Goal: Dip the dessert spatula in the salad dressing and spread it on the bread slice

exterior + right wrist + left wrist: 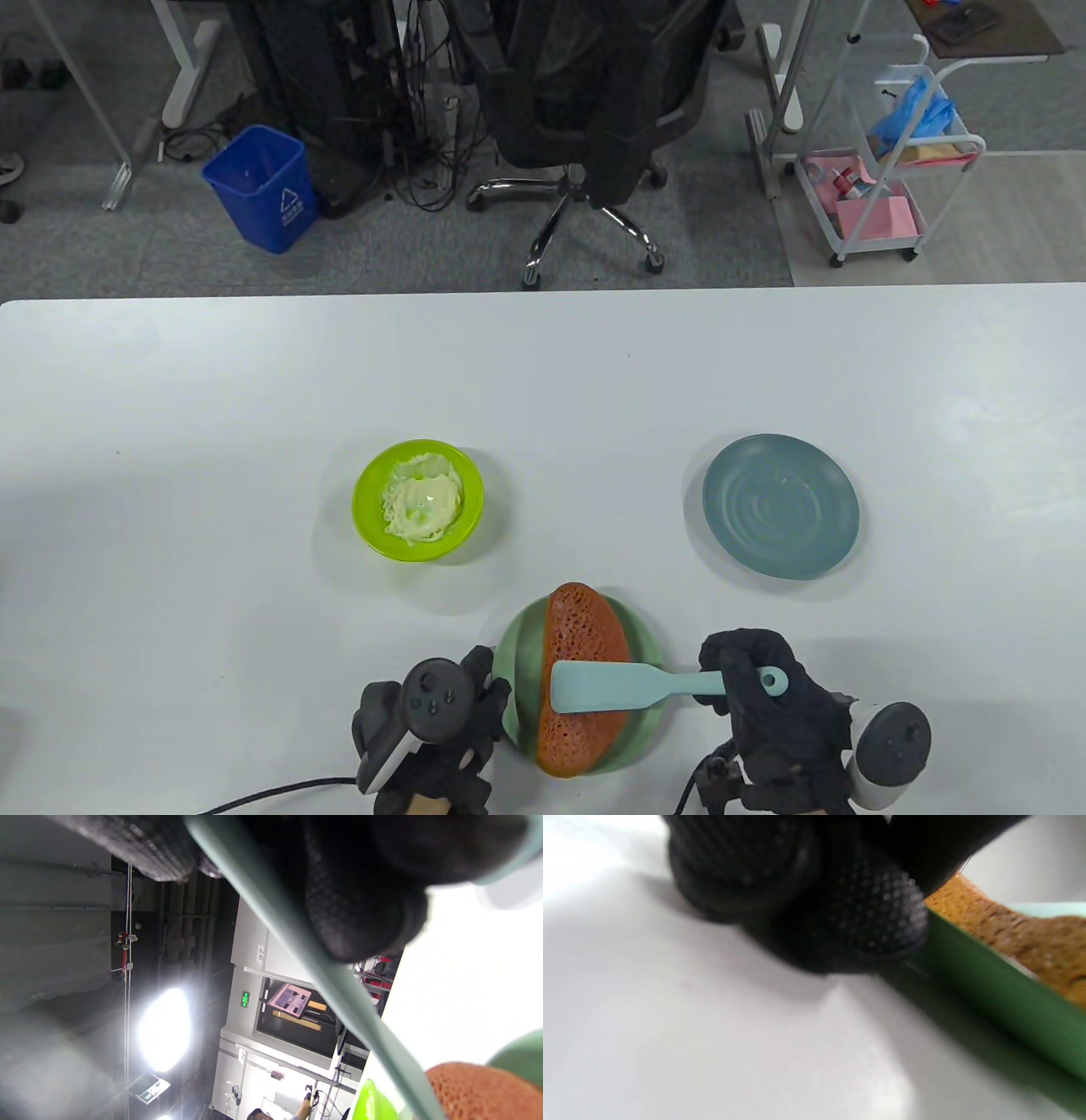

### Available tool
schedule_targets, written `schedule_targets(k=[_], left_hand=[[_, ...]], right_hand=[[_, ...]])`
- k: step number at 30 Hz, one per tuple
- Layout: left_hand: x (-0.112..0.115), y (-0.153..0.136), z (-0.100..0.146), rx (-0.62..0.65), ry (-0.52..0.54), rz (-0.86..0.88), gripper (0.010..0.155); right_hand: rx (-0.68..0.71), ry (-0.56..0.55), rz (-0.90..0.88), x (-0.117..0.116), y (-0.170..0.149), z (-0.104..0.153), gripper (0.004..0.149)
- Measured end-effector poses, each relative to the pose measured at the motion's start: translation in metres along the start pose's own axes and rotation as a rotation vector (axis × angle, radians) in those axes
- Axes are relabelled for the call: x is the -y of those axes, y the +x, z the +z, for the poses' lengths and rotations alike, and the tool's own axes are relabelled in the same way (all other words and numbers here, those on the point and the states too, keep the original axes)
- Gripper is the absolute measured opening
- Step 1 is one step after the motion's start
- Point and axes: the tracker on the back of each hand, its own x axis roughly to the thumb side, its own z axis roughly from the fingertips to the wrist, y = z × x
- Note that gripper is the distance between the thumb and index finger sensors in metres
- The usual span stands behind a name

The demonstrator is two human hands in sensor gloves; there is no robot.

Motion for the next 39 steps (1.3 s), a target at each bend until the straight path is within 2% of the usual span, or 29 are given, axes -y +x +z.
schedule_targets(k=[20, 26, 32, 39], left_hand=[[0.0, 0.0, 0.0, -0.003, -0.002, 0.004, 0.056], [0.0, 0.0, 0.0, -0.003, -0.002, 0.004, 0.056], [0.0, 0.0, 0.0, -0.003, -0.002, 0.004, 0.055], [0.0, 0.0, 0.0, -0.003, -0.002, 0.004, 0.055]], right_hand=[[-0.002, -0.142, 0.035, 0.044, 0.006, -0.005, 0.035], [-0.013, -0.159, 0.032, 0.043, 0.003, -0.004, 0.035], [-0.014, -0.201, -0.058, 0.04, -0.004, -0.003, 0.036], [-0.052, -0.08, -0.184, 0.021, -0.009, -0.002, 0.04]])
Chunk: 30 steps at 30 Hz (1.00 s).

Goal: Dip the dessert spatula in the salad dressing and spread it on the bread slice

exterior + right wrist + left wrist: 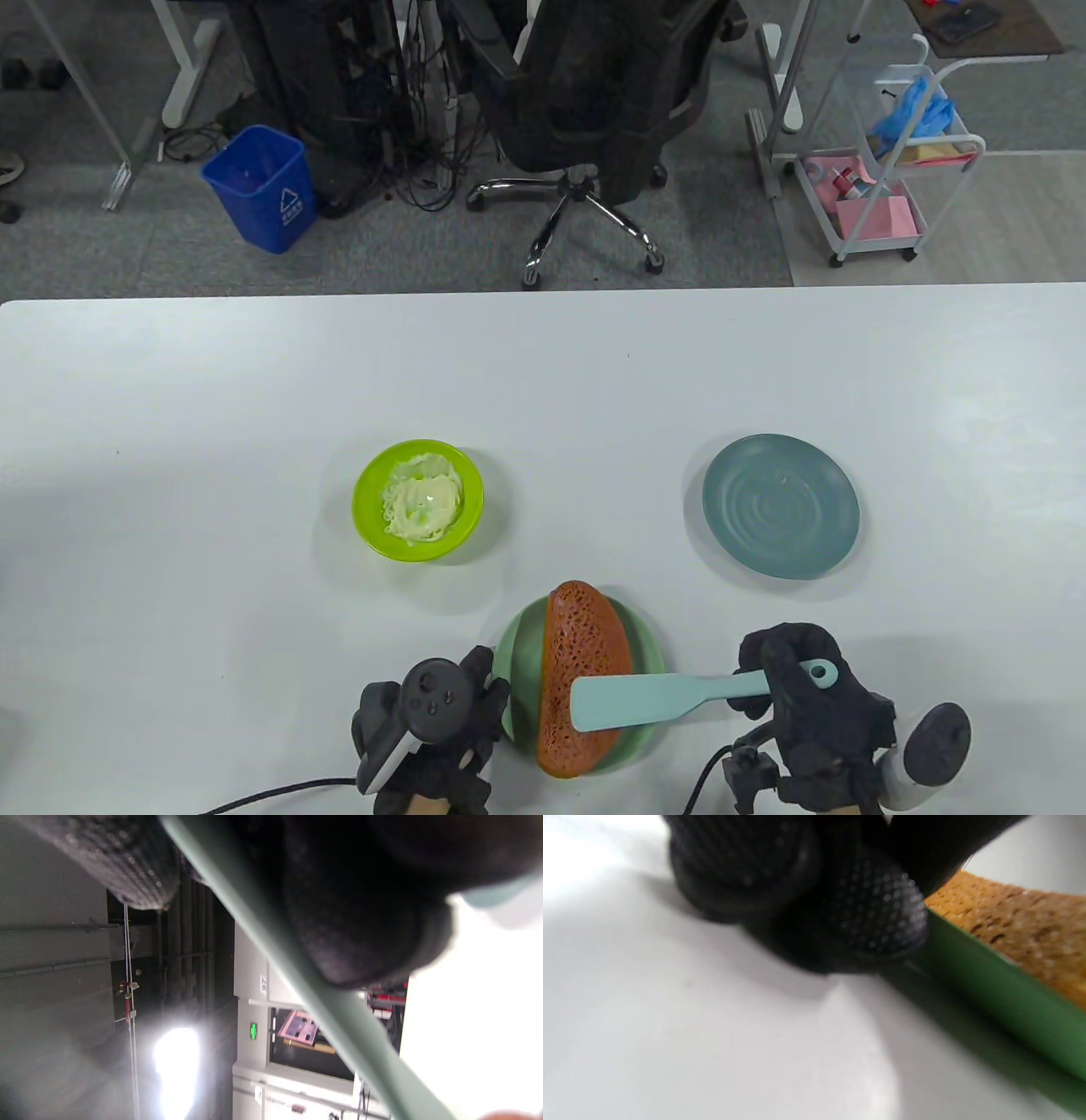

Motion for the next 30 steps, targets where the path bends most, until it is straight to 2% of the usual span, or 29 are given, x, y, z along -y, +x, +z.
schedule_targets(k=[8, 18, 30], left_hand=[[0.0, 0.0, 0.0, 0.0, 0.0, 0.0, 0.055], [0.0, -0.001, 0.0, -0.001, -0.001, 0.002, 0.055], [0.0, -0.001, 0.0, -0.001, -0.003, 0.005, 0.055]], right_hand=[[0.012, 0.054, 0.038, -0.018, -0.002, 0.006, 0.042], [-0.006, 0.084, 0.082, -0.024, -0.006, 0.006, 0.04], [-0.03, 0.047, 0.129, -0.007, 0.006, 0.0, 0.035]])
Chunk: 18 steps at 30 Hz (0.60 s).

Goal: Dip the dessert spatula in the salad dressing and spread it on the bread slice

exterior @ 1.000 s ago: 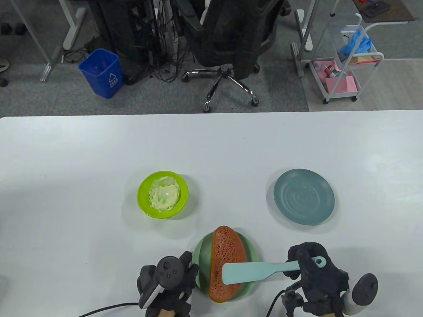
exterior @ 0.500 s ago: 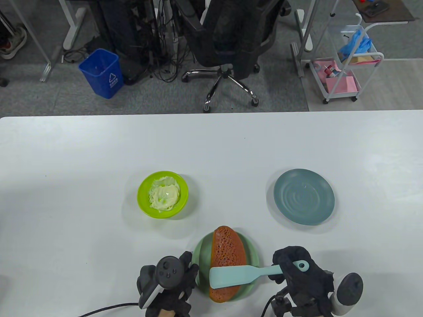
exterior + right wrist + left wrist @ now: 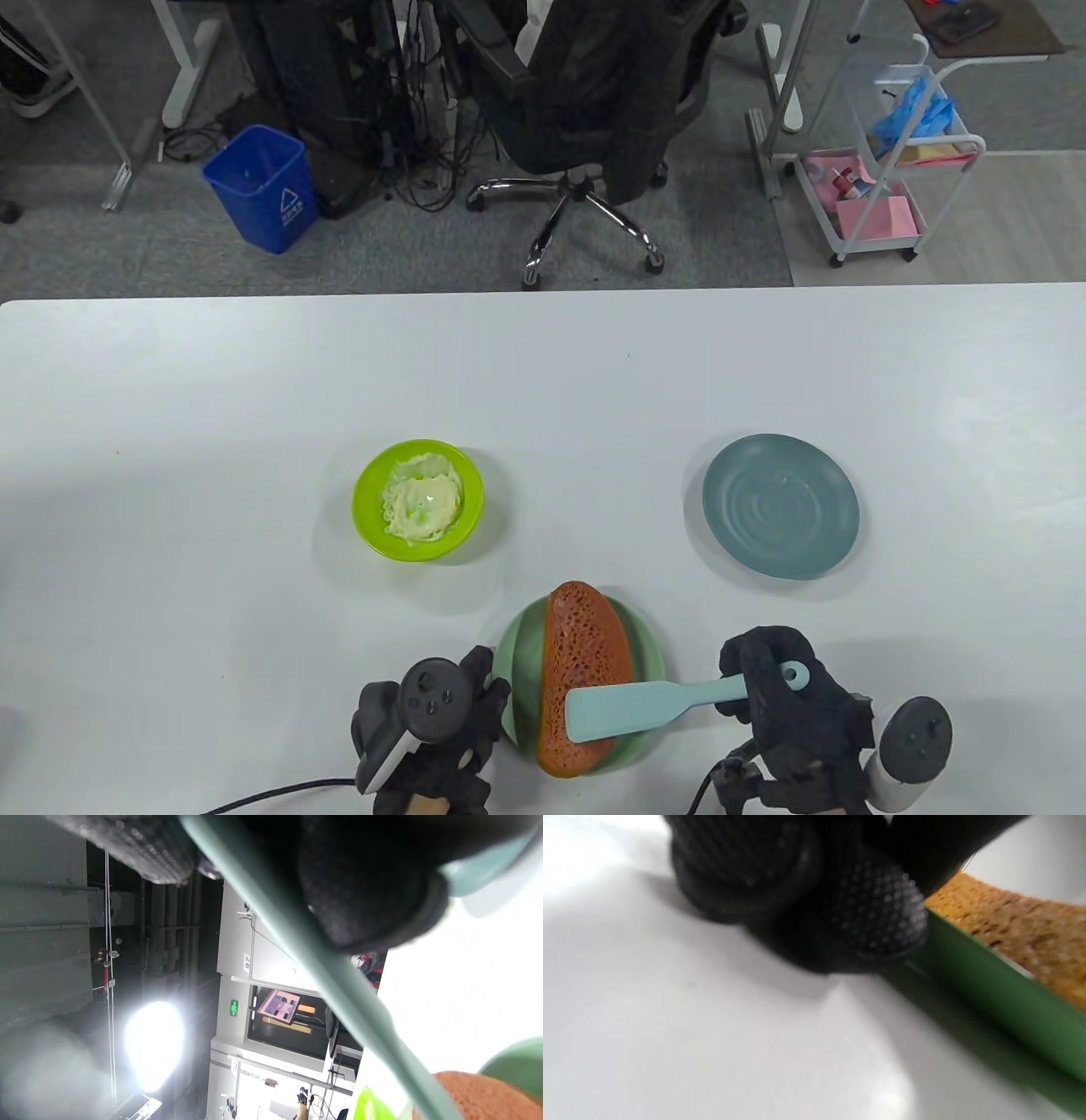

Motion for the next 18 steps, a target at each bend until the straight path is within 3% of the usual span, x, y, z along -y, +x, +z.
schedule_targets(k=[18], left_hand=[[0.0, 0.0, 0.0, 0.0, -0.003, 0.007, 0.055]], right_hand=[[-0.014, -0.125, 0.023, 0.031, 0.001, -0.006, 0.035]])
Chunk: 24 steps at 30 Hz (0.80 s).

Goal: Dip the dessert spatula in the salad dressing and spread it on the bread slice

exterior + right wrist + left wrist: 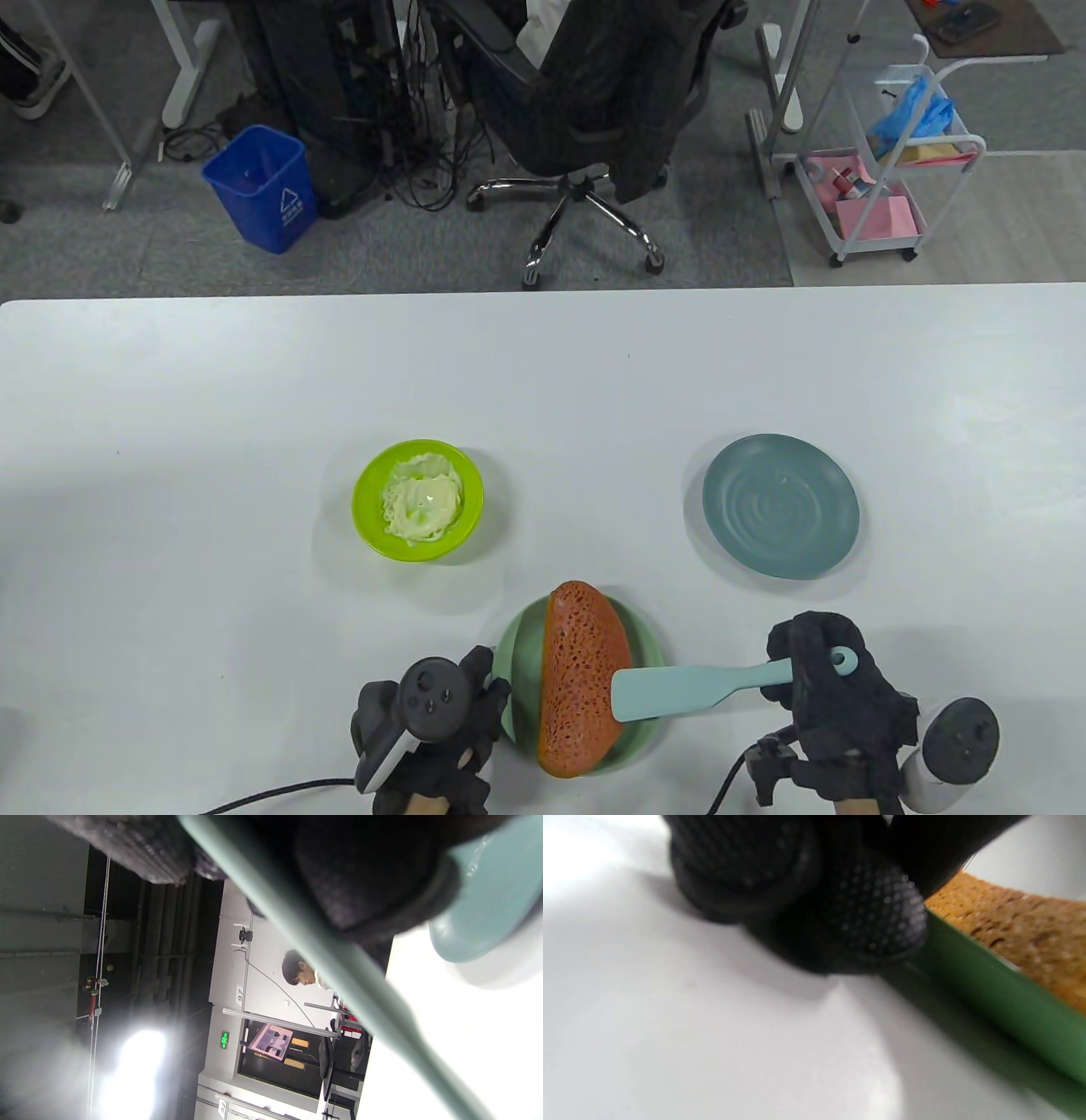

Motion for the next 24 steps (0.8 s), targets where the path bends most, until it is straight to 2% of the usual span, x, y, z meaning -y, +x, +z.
schedule_targets(k=[7, 13, 18, 24], left_hand=[[-0.001, -0.002, -0.001, 0.004, -0.018, 0.027, 0.055], [-0.002, -0.005, -0.001, 0.009, -0.035, 0.051, 0.056], [-0.002, -0.005, -0.001, 0.011, -0.038, 0.057, 0.056], [-0.002, -0.007, -0.001, 0.011, -0.047, 0.074, 0.057]], right_hand=[[-0.011, -0.037, -0.105, -0.007, 0.002, -0.005, 0.04], [0.001, 0.008, -0.119, -0.029, 0.019, -0.02, 0.044], [-0.024, 0.062, -0.158, -0.069, 0.039, -0.041, 0.046], [-0.174, 0.142, -0.183, -0.118, 0.041, -0.065, 0.049]])
